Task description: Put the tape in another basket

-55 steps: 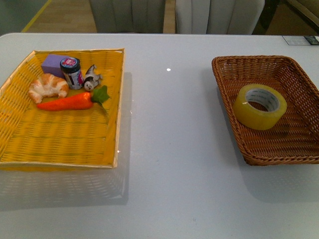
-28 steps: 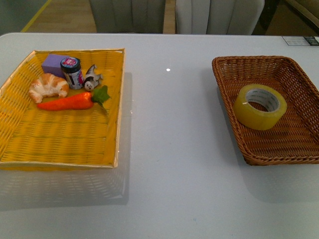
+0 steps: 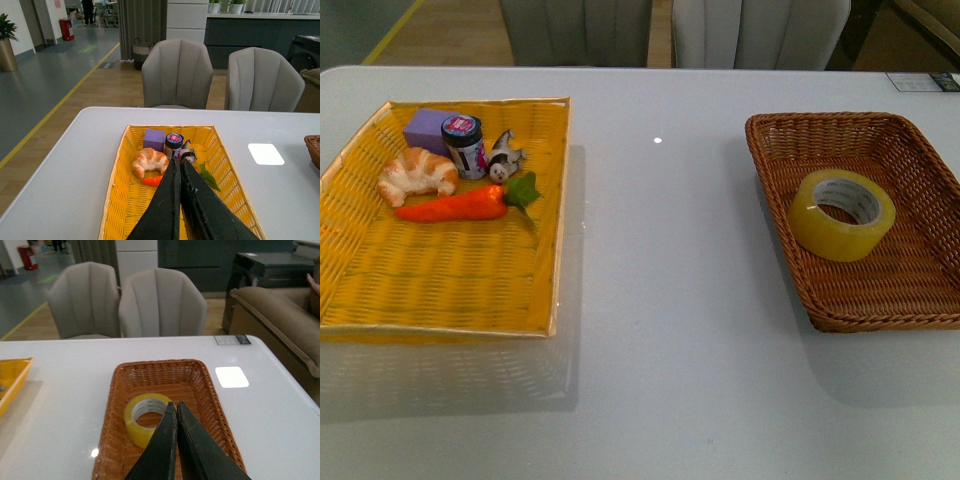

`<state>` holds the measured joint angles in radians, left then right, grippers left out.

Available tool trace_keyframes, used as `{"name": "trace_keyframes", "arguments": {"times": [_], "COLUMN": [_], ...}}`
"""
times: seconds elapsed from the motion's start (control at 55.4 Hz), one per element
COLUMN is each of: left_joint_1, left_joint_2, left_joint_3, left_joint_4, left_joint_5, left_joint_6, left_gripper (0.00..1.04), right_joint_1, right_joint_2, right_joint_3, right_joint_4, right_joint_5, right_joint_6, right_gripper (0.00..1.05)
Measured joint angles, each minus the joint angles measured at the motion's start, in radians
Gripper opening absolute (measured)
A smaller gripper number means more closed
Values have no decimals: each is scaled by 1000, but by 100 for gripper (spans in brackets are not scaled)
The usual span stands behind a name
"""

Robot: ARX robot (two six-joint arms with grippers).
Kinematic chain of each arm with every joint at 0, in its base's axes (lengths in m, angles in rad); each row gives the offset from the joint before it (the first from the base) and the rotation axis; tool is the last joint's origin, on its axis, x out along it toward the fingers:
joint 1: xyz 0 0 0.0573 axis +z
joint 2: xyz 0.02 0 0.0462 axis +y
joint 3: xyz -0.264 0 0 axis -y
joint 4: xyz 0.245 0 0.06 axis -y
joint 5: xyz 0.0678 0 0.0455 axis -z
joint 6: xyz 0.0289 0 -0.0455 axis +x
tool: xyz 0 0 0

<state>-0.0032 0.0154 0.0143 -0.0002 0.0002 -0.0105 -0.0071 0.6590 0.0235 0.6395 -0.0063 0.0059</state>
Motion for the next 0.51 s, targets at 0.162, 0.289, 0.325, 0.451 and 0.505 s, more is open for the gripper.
{"name": "trace_keyframes", "arguments": {"times": [0.162,0.289,0.325,0.451,0.505], "left_joint_1": [0,0,0,0,0], "left_joint_2": [0,0,0,0,0], "left_joint_3": [0,0,0,0,0], "left_joint_4": [0,0,0,0,0], "left_joint_5": [0,0,0,0,0], "left_joint_6": [0,0,0,0,0], "left_gripper": [2,2,2,2,2], "right_joint_1": [3,3,3,3,3], "right_joint_2": [-126,-196,-218,-280,-303], "right_joint_3": [-1,-1,-1,-1,-1], "right_joint_4": [-116,-181,-202,-262,-283], "right_joint_5": [3,3,3,3,3], "right_joint_6": [0,0,0,0,0], "right_gripper": [2,2,2,2,2]}}
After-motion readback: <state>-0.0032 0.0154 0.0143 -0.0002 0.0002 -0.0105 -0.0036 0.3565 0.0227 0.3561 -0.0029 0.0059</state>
